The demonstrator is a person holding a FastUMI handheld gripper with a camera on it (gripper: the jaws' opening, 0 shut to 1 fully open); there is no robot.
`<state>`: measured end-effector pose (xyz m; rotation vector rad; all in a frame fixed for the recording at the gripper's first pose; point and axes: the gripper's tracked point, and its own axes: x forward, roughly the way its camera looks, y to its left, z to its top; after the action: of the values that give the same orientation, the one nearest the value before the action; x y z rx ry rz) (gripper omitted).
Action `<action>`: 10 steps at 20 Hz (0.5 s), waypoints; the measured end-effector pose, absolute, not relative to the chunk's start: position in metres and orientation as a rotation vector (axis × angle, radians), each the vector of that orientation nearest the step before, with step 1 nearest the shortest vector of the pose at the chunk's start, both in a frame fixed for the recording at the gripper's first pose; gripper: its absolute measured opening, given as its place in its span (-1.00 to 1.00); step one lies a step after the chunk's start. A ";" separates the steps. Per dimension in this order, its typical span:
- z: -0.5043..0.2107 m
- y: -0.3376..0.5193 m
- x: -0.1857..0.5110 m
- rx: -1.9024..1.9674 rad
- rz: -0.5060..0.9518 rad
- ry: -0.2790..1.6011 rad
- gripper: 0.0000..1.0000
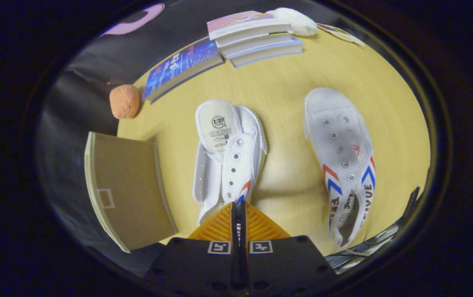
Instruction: Open the storage box then place both shoes into the box .Put the left shoe in first, then the right shoe, with the right side of both shoes facing outward in a uniform manner.
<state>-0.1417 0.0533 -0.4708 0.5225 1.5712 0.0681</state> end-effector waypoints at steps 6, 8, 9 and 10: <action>-0.477 0.055 -0.137 0.550 0.061 1.568 -0.85; -0.477 0.059 -0.138 0.554 0.057 1.567 -0.67; -0.480 0.061 -0.136 0.549 0.048 1.571 -0.47; -0.483 0.063 -0.135 0.543 0.037 1.573 -0.46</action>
<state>-0.1354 0.0625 -0.4826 0.5434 1.5731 0.0374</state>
